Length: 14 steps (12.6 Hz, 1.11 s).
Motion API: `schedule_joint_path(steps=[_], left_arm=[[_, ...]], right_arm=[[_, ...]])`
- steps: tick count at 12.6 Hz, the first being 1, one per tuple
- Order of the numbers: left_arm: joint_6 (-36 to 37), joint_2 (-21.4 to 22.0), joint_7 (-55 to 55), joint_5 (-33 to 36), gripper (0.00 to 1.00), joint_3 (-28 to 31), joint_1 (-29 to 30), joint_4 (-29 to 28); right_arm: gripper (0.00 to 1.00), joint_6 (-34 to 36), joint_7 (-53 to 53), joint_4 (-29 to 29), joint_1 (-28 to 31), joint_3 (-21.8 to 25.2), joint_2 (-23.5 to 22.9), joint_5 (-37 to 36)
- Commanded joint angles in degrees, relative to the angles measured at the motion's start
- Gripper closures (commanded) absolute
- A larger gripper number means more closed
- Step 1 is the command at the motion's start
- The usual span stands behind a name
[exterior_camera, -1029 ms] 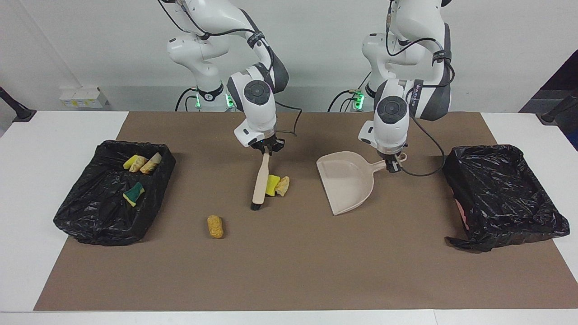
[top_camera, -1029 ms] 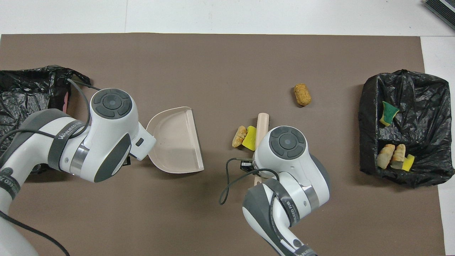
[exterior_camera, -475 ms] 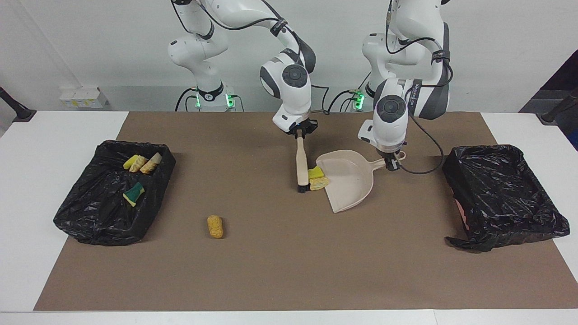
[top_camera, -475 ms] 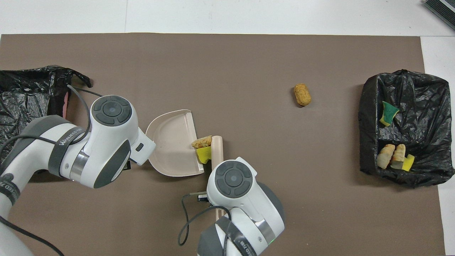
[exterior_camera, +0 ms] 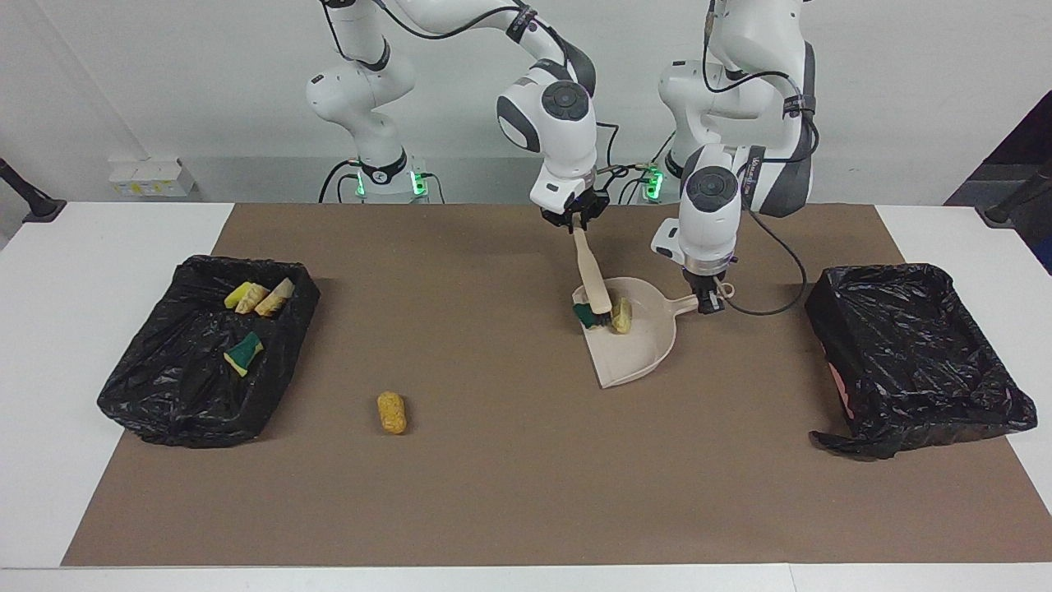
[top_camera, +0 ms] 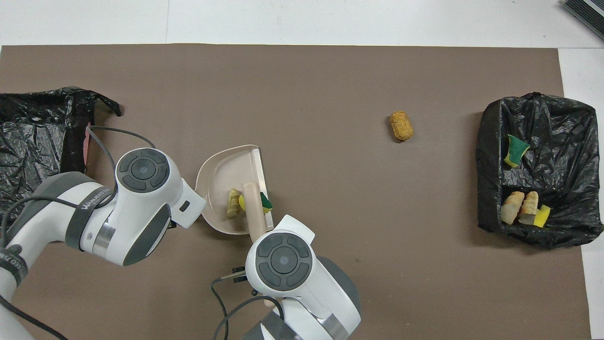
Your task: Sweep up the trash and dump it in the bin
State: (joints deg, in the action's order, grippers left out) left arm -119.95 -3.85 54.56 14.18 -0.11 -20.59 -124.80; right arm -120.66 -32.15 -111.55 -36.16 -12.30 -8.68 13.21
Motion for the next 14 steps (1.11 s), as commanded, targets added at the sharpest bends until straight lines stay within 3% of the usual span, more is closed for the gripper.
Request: schedule_joint_path(steps=[1,5,9,14], left_arm=[[-1.96,1.47,-0.24,0.41,1.00,0.02,-0.41,-1.58],[-1.25,0.95,-0.07,0.41,1.00,0.02,0.11,-0.35],[-1.17,0.95,-0.24,0.32,1.00,0.02,0.20,-0.35],[-0.55,0.95,-1.29,0.24,1.00,0.02,0.12,-0.35]], right_arm=[[1.00,-0.02,2.35,2.65,0.91,-0.01,-0.46,0.86],[1.00,0.51,2.35,4.93,2.75,0.08,-0.63,-4.06],[1.00,1.21,1.91,7.04,3.02,0.34,-1.33,-4.51],[1.00,6.30,7.16,8.97,13.20,0.34,-4.40,-9.33]])
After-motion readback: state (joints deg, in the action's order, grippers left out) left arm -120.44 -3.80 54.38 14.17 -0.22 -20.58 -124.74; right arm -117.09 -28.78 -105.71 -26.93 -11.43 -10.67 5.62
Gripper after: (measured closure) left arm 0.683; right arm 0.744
